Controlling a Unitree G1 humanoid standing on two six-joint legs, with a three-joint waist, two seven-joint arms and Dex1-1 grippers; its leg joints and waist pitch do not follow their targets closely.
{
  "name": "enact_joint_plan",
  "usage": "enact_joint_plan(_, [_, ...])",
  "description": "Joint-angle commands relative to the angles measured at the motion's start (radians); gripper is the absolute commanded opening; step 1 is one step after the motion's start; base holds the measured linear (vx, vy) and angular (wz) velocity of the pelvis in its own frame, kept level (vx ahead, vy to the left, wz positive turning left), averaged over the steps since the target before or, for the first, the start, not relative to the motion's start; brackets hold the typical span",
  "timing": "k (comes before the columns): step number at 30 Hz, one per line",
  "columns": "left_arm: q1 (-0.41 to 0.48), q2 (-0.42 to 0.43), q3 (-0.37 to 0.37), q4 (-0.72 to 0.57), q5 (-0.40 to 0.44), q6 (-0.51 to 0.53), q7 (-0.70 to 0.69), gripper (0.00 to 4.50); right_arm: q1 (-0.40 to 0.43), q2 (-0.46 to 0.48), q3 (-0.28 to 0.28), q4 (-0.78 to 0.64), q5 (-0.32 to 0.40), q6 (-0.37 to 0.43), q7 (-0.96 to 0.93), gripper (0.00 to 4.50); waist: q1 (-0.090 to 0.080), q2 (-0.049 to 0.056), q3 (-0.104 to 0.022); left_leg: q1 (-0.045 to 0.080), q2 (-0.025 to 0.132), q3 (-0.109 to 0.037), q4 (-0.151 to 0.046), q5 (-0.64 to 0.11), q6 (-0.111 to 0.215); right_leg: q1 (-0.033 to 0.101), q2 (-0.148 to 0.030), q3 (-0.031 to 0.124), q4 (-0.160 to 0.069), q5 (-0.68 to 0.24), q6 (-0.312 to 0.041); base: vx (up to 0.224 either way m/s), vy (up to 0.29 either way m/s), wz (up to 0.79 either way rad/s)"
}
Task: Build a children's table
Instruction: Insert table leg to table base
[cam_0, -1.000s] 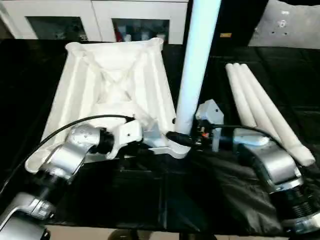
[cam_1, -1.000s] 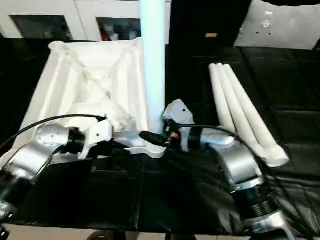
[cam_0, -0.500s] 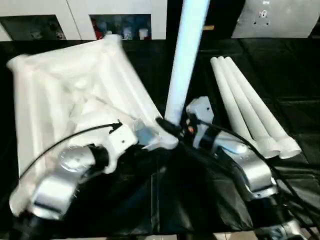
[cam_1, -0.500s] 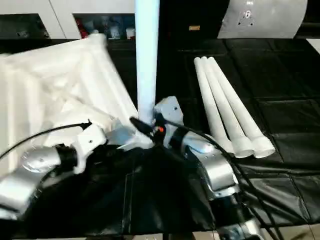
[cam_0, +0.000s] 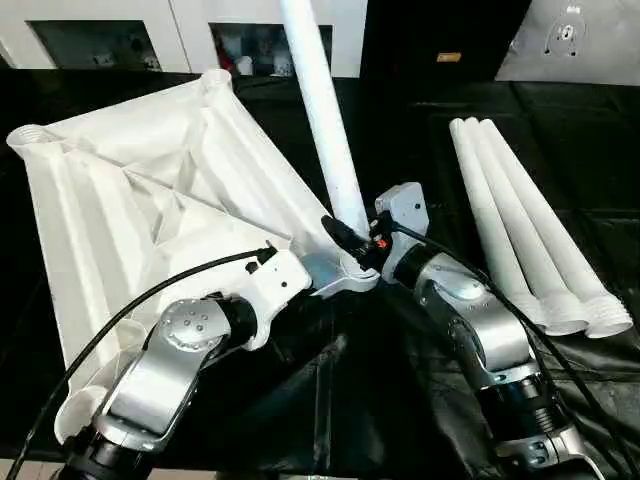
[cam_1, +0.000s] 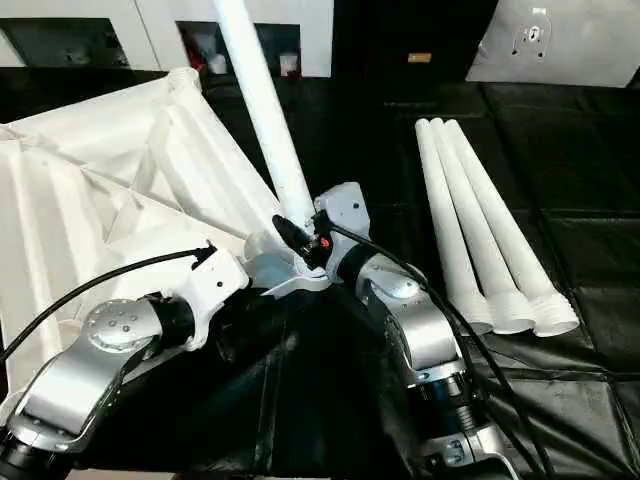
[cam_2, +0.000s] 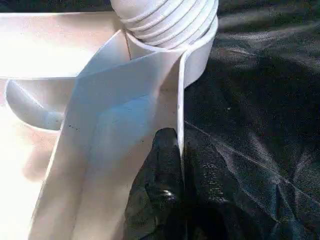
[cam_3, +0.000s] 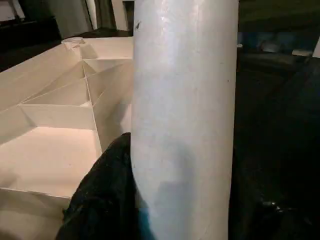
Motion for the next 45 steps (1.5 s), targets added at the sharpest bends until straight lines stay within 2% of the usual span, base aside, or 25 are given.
enact_joint_plan(1, [0.011, 0.009, 0.01, 0.042, 0.006, -0.023, 0.021, 0.0, 0.074, -0.021, 0.023, 0.08, -0.027, 0.043, 0.02, 1.9, 0.0, -0.005, -0.048, 0.007, 0.082, -0.025, -0.055, -0.057, 0.108, 0.046, -0.086, 0.048, -0.054, -0.044, -0.27, 0.0, 0.0, 0.0])
enact_joint_plan(2, [0.01, 0.014, 0.012, 0.049, 0.007, -0.039, 0.019, 0.0, 0.078, -0.022, 0.015, 0.07, -0.019, 0.038, 0.024, 1.9, 0.002, -0.004, -0.05, 0.008, 0.081, -0.025, -0.054, -0.052, 0.105, 0.047, -0.085, 0.049, -0.053, -0.044, -0.266, 0.0, 0.0, 0.0])
enact_joint_plan(4, [0.007, 0.034, 0.007, 0.074, 0.015, -0.106, 0.007, 0.0, 0.09, -0.017, -0.02, 0.04, 0.018, 0.022, 0.034, 1.9, 0.003, -0.009, -0.056, 0.007, 0.079, -0.024, -0.049, -0.024, 0.117, 0.05, -0.084, 0.05, -0.049, 0.002, -0.261, 0.0, 0.0, 0.0])
enact_joint_plan(6, [0.002, 0.059, -0.003, 0.107, 0.022, -0.192, -0.02, 0.0, 0.102, -0.007, -0.068, 0.006, 0.075, 0.007, 0.052, 1.9, 0.009, -0.008, -0.059, 0.006, 0.076, -0.023, -0.044, 0.008, 0.143, 0.05, -0.082, 0.049, -0.044, 0.055, -0.257, 0.0, 0.0, 0.0])
enact_joint_plan(7, [-0.008, 0.077, -0.008, 0.136, 0.03, -0.245, -0.034, 0.0, 0.107, -0.007, -0.098, -0.023, 0.127, 0.003, 0.085, 1.9, 0.013, -0.007, -0.061, 0.006, 0.077, -0.023, -0.042, 0.008, 0.15, 0.049, -0.083, 0.05, -0.042, 0.058, -0.255, 0.0, 0.0, 0.0])
enact_joint_plan(8, [-0.011, 0.081, -0.01, 0.144, 0.029, -0.258, -0.04, 0.0, 0.108, -0.008, -0.104, -0.03, 0.14, 0.001, 0.093, 1.9, 0.014, -0.008, -0.061, 0.006, 0.076, -0.023, -0.041, 0.007, 0.152, 0.048, -0.082, 0.05, -0.041, 0.06, -0.254, 0.0, 0.0, 0.0])
enact_joint_plan(12, [-0.027, 0.083, 0.024, 0.175, -0.026, -0.275, -0.087, 0.0, 0.104, -0.01, -0.15, -0.084, 0.246, 0.016, 0.16, 1.9, 0.011, -0.005, -0.057, 0.007, 0.079, -0.023, -0.047, -0.071, 0.116, 0.044, -0.084, 0.048, -0.05, -0.08, -0.257, 0.0, 0.0, 0.0])
enact_joint_plan(13, [-0.029, 0.089, 0.033, 0.178, -0.052, -0.283, -0.113, 0.28, 0.102, -0.012, -0.16, -0.097, 0.265, 0.018, 0.174, 1.9, 0.011, -0.006, -0.057, 0.006, 0.078, -0.024, -0.047, -0.079, 0.106, 0.045, -0.085, 0.049, -0.05, -0.099, -0.256, 0.0, 0.0, 0.0])
enact_joint_plan(16, [-0.029, 0.106, 0.049, 0.181, -0.102, -0.313, -0.164, 0.62, 0.096, -0.028, -0.168, -0.117, 0.287, 0.016, 0.204, 1.9, 0.009, -0.007, -0.06, 0.004, 0.073, -0.024, -0.044, -0.071, 0.1, 0.045, -0.084, 0.049, -0.05, -0.101, -0.25, 0.0, 0.0, 0.0])
enact_joint_plan(17, [-0.032, 0.108, 0.057, 0.184, -0.116, -0.325, -0.172, 0.76, 0.094, -0.034, -0.168, -0.123, 0.293, 0.017, 0.212, 1.9, 0.009, -0.004, -0.067, 0.005, 0.074, -0.023, -0.04, -0.041, 0.107, 0.046, -0.083, 0.05, -0.042, -0.046, -0.258, 0.0, 0.0, 0.0])
enact_joint_plan(18, [-0.035, 0.108, 0.063, 0.187, -0.127, -0.335, -0.178, 0.91, 0.093, -0.039, -0.169, -0.126, 0.296, 0.017, 0.217, 1.9, 0.008, -0.004, -0.07, 0.004, 0.074, -0.023, -0.036, 0.006, 0.122, 0.045, -0.078, 0.047, -0.032, 0.041, -0.27, 0.0, 0.0, 0.0])
enact_joint_plan(19, [-0.045, 0.103, 0.084, 0.19, -0.157, -0.351, -0.192, 0.91, 0.085, -0.048, -0.167, -0.127, 0.292, 0.02, 0.217, 1.9, 0.007, 0.003, -0.077, 0.004, 0.073, -0.023, -0.03, 0.044, 0.136, 0.046, -0.076, 0.044, -0.023, 0.114, -0.286, 0.0, 0.0, 0.0])
enact_joint_plan(20, [-0.062, 0.087, 0.117, 0.188, -0.193, -0.338, -0.194, 1.03, 0.078, -0.054, -0.164, -0.129, 0.281, 0.022, 0.207, 1.9, 0.007, 0.0, -0.081, 0.003, 0.072, -0.021, -0.026, 0.07, 0.148, 0.048, -0.075, 0.044, -0.016, 0.17, -0.302, 0.0, 0.0, 0.0])
enact_joint_plan(23, [-0.09, 0.062, 0.153, 0.186, -0.223, -0.309, -0.185, 1.31, 0.074, -0.065, -0.151, -0.141, 0.261, 0.035, 0.204, 1.9, 0.012, -0.001, -0.084, -0.003, 0.071, -0.02, -0.015, 0.117, 0.177, 0.047, -0.075, 0.043, -0.005, 0.256, -0.324, 0.0, 0.0, 0.0])
enact_joint_plan(25, [-0.128, 0.034, 0.177, 0.2, -0.218, -0.29, -0.139, 1.38, 0.075, -0.069, -0.137, -0.152, 0.244, 0.032, 0.204, 1.9, 0.014, -0.003, -0.083, -0.004, 0.072, -0.02, -0.013, 0.106, 0.182, 0.046, -0.075, 0.041, -0.005, 0.24, -0.326, 0.0, 0.0, 0.0])
enact_joint_plan(26, [-0.192, -0.016, 0.205, 0.225, -0.217, -0.244, -0.054, 1.38, 0.081, -0.069, -0.112, -0.174, 0.231, 0.037, 0.207, 1.9, 0.017, -0.002, -0.077, -0.005, 0.076, -0.019, -0.015, 0.048, 0.167, 0.044, -0.079, 0.041, -0.013, 0.154, -0.325, 0.0, 0.0, 0.0])
enact_joint_plan(28, [-0.234, -0.051, 0.222, 0.245, -0.223, -0.216, 0.007, 1.42, 0.085, -0.069, -0.097, -0.187, 0.228, 0.041, 0.21, 1.9, 0.019, -0.002, -0.075, -0.004, 0.078, -0.022, -0.017, 0.01, 0.151, 0.046, -0.083, 0.041, -0.02, 0.086, -0.32, 0.0, 0.0, 0.0])
enact_joint_plan(29, [-0.262, -0.074, 0.236, 0.262, -0.236, -0.198, 0.049, 1.42, 0.088, -0.069, -0.087, -0.194, 0.226, 0.042, 0.209, 1.9, 0.019, -0.001, -0.073, -0.002, 0.079, -0.021, -0.019, -0.024, 0.131, 0.043, -0.081, 0.041, -0.026, 0.026, -0.311, 0.0, 0.0, 0.0])
enact_joint_plan(30, [-0.263, -0.074, 0.236, 0.263, -0.236, -0.198, 0.05, 1.42, 0.088, -0.069, -0.087, -0.194, 0.226, 0.042, 0.209, 1.9, 0.019, -0.002, -0.073, -0.001, 0.079, -0.023, -0.02, -0.034, 0.122, 0.043, -0.082, 0.041, -0.026, 0.01, -0.309, 0.0, 0.0, 0.0])
enact_joint_plan(31, [-0.319, -0.123, 0.259, 0.281, -0.254, -0.163, 0.111, 1.42, 0.09, -0.069, -0.074, -0.197, 0.223, 0.041, 0.21, 1.9, 0.017, -0.005, -0.073, -0.005, 0.076, -0.022, -0.02, -0.044, 0.108, 0.046, -0.082, 0.042, -0.028, -0.012, -0.297, 0.0, 0.0, 0.0])
enact_joint_plan(34, [-0.402, -0.188, 0.298, 0.323, -0.255, -0.115, 0.206, 1.42, 0.089, -0.067, -0.061, -0.198, 0.21, 0.037, 0.211, 1.9, 0.019, -0.007, -0.076, -0.005, 0.074, -0.023, -0.017, -0.033, 0.107, 0.046, -0.082, 0.043, -0.03, -0.003, -0.293, 0.0, 0.0, 0.0])
enact_joint_plan(35, [-0.438, -0.212, 0.305, 0.327, -0.26, -0.109, 0.215, 1.42, 0.09, -0.066, -0.055, -0.2, 0.204, 0.038, 0.21, 1.9, 0.02, -0.008, -0.076, -0.01, 0.071, -0.025, -0.015, -0.022, 0.114, 0.049, -0.084, 0.042, -0.031, 0.007, -0.292, 0.0, 0.0, 0.0])
enact_joint_plan(42, [-0.419, -0.185, 0.187, 0.111, -0.328, -0.062, 0.06, 1.42, 0.074, -0.078, -0.066, -0.16, 0.158, 0.031, 0.151, 1.9, 0.023, -0.005, -0.081, -0.011, 0.076, -0.025, -0.01, 0.043, 0.156, 0.047, -0.083, 0.039, -0.018, 0.103, -0.31, 0.0, 0.0, 0.0])
enact_joint_plan(43, [-0.416, -0.181, 0.172, 0.086, -0.329, -0.048, 0.062, 1.42, 0.069, -0.08, -0.07, -0.148, 0.147, 0.027, 0.138, 1.9, 0.024, -0.001, -0.079, -0.011, 0.075, -0.025, -0.01, 0.035, 0.156, 0.047, -0.083, 0.039, -0.019, 0.094, -0.313, 0.0, 0.0, 0.0])
enact_joint_plan(45, [-0.416, -0.175, 0.138, 0.04, -0.319, -0.015, 0.072, 1.42, 0.056, -0.082, -0.076, -0.127, 0.13, 0.02, 0.121, 1.9, 0.022, -0.003, -0.077, -0.01, 0.077, -0.026, -0.013, 0.008, 0.144, 0.047, -0.083, 0.038, -0.023, 0.055, -0.311, 0.0, 0.0, 0.0])
